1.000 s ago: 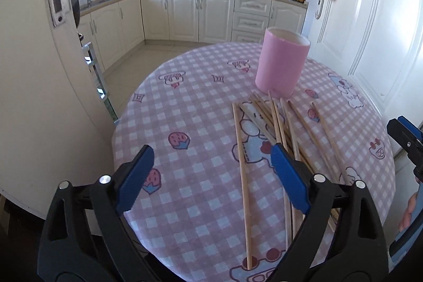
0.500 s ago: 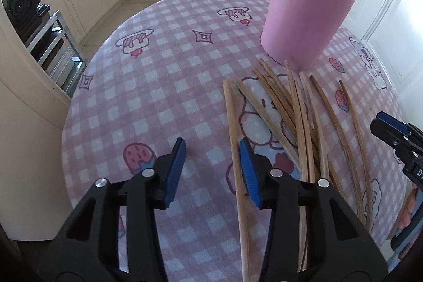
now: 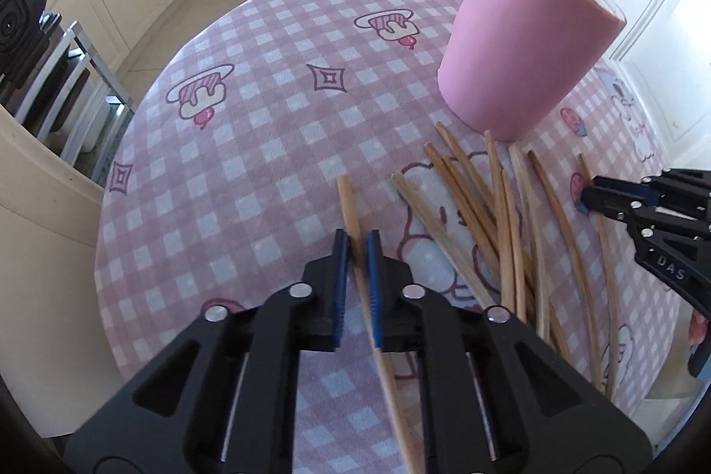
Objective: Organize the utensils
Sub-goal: 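Lift the held chopsticks upright over the pink cup with both tools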
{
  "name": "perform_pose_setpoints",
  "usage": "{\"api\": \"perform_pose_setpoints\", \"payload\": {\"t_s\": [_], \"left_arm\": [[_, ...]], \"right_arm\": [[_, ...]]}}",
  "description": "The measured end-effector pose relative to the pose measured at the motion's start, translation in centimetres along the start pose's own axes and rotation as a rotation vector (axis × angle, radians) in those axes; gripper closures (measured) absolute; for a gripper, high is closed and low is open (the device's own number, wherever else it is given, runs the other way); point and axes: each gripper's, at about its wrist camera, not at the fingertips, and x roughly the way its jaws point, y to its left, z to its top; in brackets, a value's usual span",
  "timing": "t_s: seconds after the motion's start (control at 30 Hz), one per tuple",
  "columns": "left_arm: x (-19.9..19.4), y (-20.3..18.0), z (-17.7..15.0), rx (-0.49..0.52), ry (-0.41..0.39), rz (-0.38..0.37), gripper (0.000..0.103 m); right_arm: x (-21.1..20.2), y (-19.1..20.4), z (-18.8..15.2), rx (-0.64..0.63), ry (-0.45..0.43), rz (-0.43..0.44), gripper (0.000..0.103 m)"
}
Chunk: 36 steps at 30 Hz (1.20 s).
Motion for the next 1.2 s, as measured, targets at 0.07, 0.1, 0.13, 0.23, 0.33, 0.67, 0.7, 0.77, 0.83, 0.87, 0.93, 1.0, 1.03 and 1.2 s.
{"api": "perform_pose_setpoints", "payload": {"t_s": [0.07, 0.1, 0.13, 0.23, 0.33, 0.67, 0.7, 0.77, 0.83, 0.87, 0.93, 1.0, 1.03, 1.2], "left_arm": [[0.0, 0.1, 0.0, -0.012, -0.011, -0.017, 0.097], [0.0, 0.1, 0.1, -0.016, -0.015, -0.02, 0.097], [-0.1, 0.1, 0.0, -0.022, -0.022, -0.025, 0.097], [-1.3, 0.4, 0.1, -0.024, -0.055, -0.037, 0.097], [-3.6, 0.4, 0.4, -0.029, -0.108, -0.057, 0.097], [-15.0, -1.4, 2.2, 0.026, -0.361, -0.13, 0.098], [-15.7, -1.7, 2.5, 0.034, -0.375, -0.135, 0.098], [-17.2, -2.2, 2.6, 0.051, -0.409, -0.147, 0.098], [-18.7, -2.8, 2.7, 0.064, -0.447, -0.148, 0.098], [-19.1, -3.2, 3.0, 0.07, -0.462, -0.147, 0.098], [-20.1, -3.7, 3.4, 0.081, -0.486, -0.148, 0.098], [-20.8, -4.0, 3.9, 0.092, -0.506, -0.143, 0.098], [-21.2, -4.2, 4.2, 0.094, -0.52, -0.139, 0.098], [-23.1, -5.0, 6.1, 0.074, -0.585, -0.139, 0.098]], "right_arm": [[0.1, -0.1, 0.3, 0.002, 0.002, 0.0, 0.097], [0.0, -0.3, 0.3, 0.009, -0.001, 0.006, 0.098], [-0.1, -0.6, 0.2, 0.019, -0.008, 0.012, 0.099], [-1.2, -1.1, 0.6, 0.043, -0.05, 0.032, 0.099], [-3.5, -1.5, 1.0, 0.055, -0.113, 0.054, 0.099], [-14.5, -2.7, 2.4, 0.043, -0.352, 0.132, 0.099], [-15.3, -2.6, 2.4, 0.04, -0.371, 0.131, 0.099], [-17.5, -2.5, 2.6, 0.03, -0.421, 0.129, 0.099], [-19.2, -2.6, 2.4, 0.02, -0.467, 0.128, 0.099], [-19.9, -2.4, 2.5, 0.015, -0.489, 0.125, 0.099], [-21.7, -2.4, 2.4, 0.009, -0.536, 0.123, 0.099], [-23.3, -2.0, 2.4, 0.001, -0.586, 0.115, 0.099], [-23.7, -1.9, 2.5, -0.001, -0.604, 0.117, 0.099], [-26.8, -1.2, 3.8, -0.003, -0.718, 0.076, 0.099]]}}
